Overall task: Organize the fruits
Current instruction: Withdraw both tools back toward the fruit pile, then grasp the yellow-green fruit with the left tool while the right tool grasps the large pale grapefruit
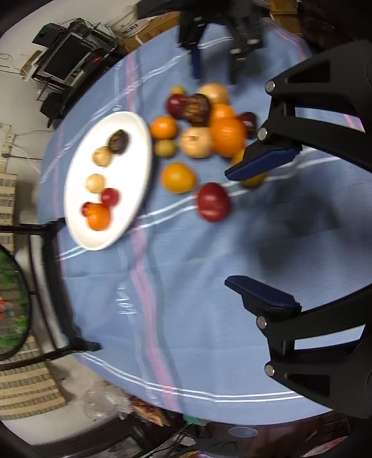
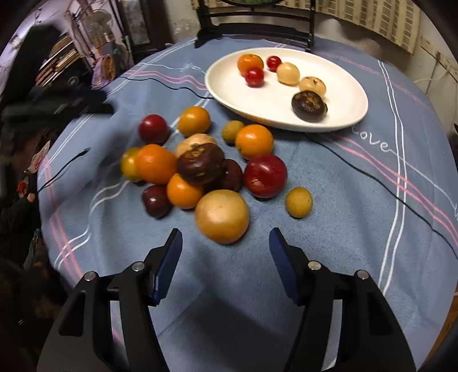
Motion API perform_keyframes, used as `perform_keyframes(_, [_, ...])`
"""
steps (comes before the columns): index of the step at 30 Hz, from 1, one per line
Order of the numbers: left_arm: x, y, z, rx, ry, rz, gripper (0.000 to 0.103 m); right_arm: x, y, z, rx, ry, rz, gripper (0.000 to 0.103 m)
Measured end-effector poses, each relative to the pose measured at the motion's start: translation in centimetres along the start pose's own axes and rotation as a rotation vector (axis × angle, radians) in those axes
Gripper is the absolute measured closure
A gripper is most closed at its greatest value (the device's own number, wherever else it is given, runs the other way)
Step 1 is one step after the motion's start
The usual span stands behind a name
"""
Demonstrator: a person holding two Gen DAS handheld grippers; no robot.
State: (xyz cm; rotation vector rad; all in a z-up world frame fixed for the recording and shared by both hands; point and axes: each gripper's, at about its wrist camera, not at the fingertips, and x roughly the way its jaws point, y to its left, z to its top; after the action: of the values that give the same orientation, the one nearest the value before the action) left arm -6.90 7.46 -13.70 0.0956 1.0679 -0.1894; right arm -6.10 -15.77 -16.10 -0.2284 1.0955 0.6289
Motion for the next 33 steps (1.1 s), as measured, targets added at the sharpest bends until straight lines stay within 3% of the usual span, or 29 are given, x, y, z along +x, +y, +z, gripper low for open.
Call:
perform_keyframes(5, [0.6, -0.2, -2.5, -0.016, 0.035, 0.000, 0.033, 1.0, 0.2, 0.7, -0.046, 0.014, -0.020, 0.039])
perform_keyframes(9, [1.1, -1.5, -3.4, 0.037, 0.048, 0.003, 0.032, 2.1, 1.1, 1.0, -0.124, 0.019, -0.044, 0.039])
perform_keyframes(10, [1.2, -1.9, -3.5, 0.052, 0.049, 0.000, 0.032, 2.3, 1.3, 1.1, -0.140, 0.023, -0.042, 0.041])
perform_keyframes(11, [1.4, -2.3, -3.4, 0.068, 0.048, -0.004, 0.032, 2.5, 1.6, 1.0, -0.153, 0.033, -0.038, 0.056])
perform_keyframes(12, [1.6, -2.9, -3.3, 0.086, 0.048, -0.013, 0.032, 2.7, 1.6, 1.2, -0.156, 0.041, -0.039, 0.057])
perform_keyframes(22, [4.8, -6.2, -1.7, 0.213, 0.049, -0.044, 0.032, 0.2, -1.0, 0.2, 0.038, 0.027, 0.011, 0.059])
perform_keyframes(23, [5.1, -6.3, -1.5, 0.219, 0.054, -0.045, 0.033, 0.1, -1.1, -0.1, 0.042, 0.028, 0.006, 0.059])
perform_keyframes(26, [6.3, -6.3, -1.2, 0.217, 0.096, -0.095, 0.059, -0.3, -1.0, -0.6, 0.060, 0.029, 0.004, 0.059])
perform_keyframes(33, [5.2, -5.5, -1.7, 0.176, 0.072, -0.116, 0.060, -0.9, -0.3, -1.0, 0.075, 0.013, 0.004, 0.059])
